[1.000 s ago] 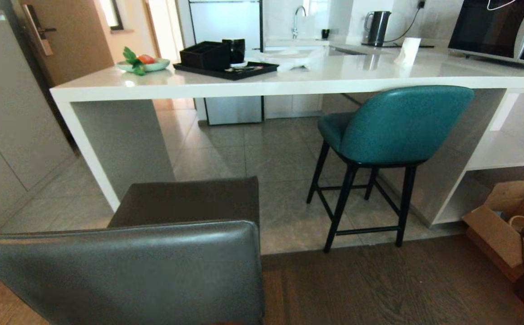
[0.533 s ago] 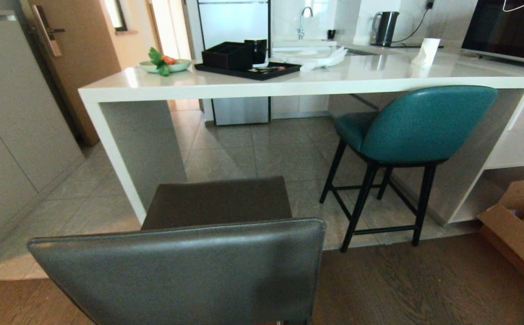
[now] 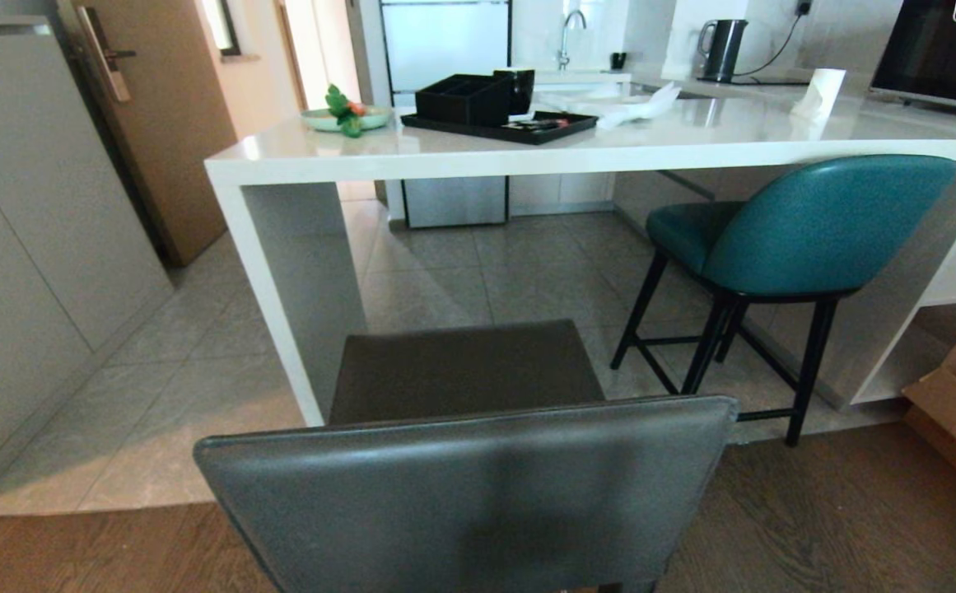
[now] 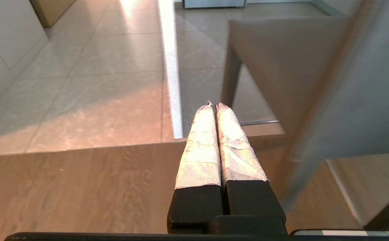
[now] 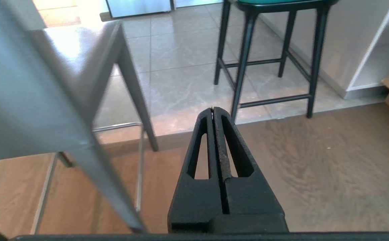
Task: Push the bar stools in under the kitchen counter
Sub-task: Push the gray chair back under the dining table
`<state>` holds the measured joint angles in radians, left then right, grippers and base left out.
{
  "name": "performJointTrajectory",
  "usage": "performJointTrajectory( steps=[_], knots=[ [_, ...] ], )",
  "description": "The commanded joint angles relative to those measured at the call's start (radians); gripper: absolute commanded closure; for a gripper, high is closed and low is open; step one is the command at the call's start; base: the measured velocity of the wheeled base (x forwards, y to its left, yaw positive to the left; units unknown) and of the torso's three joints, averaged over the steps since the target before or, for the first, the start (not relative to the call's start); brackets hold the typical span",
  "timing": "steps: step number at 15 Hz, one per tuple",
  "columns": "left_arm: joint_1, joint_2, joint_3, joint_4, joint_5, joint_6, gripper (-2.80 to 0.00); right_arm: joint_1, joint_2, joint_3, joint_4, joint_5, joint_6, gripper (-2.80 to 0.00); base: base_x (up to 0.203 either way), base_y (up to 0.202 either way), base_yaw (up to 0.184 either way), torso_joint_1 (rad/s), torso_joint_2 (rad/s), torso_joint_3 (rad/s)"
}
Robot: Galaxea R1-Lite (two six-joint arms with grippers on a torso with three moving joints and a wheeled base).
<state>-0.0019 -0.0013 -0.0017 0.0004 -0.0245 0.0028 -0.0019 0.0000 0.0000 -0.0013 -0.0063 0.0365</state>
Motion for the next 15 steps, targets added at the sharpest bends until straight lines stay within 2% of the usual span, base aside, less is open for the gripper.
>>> performJointTrajectory(
  steps=[1,3,10,12,15],
  knots=[
    [0.0,0.001,0.0,0.0,0.0,0.0,0.0,-0.001,0.002,0.0,0.0,0.0,0.0,0.0,0.0,0.182,-0.001,0.002,0.0,0.007],
    [0.0,0.001,0.0,0.0,0.0,0.0,0.0,-0.001,0.002,0.0,0.0,0.0,0.0,0.0,0.0,0.119,-0.002,-0.002,0.0,0.001],
    [-0.001,0.0,0.0,-0.002,0.02,-0.027,0.0,-0.001,0.001,0.0,-0.002,-0.017,0.003,0.0,0.0,0.0,0.0,0.0,0.0,0.0],
    [0.0,0.0,-0.012,-0.012,0.011,0.003,0.0,-0.001,0.009,-0.049,0.0,-0.014,-0.001,0.0,0.0,0.0,0.0,0.0,0.0,0.0],
    [0.0,0.089,-0.101,-0.007,-0.028,-0.003,0.0,0.0,0.156,-0.138,-0.01,-0.004,0.0,0.0,0.0,0.0,0.0,0.0,0.0,0.0]
  ],
)
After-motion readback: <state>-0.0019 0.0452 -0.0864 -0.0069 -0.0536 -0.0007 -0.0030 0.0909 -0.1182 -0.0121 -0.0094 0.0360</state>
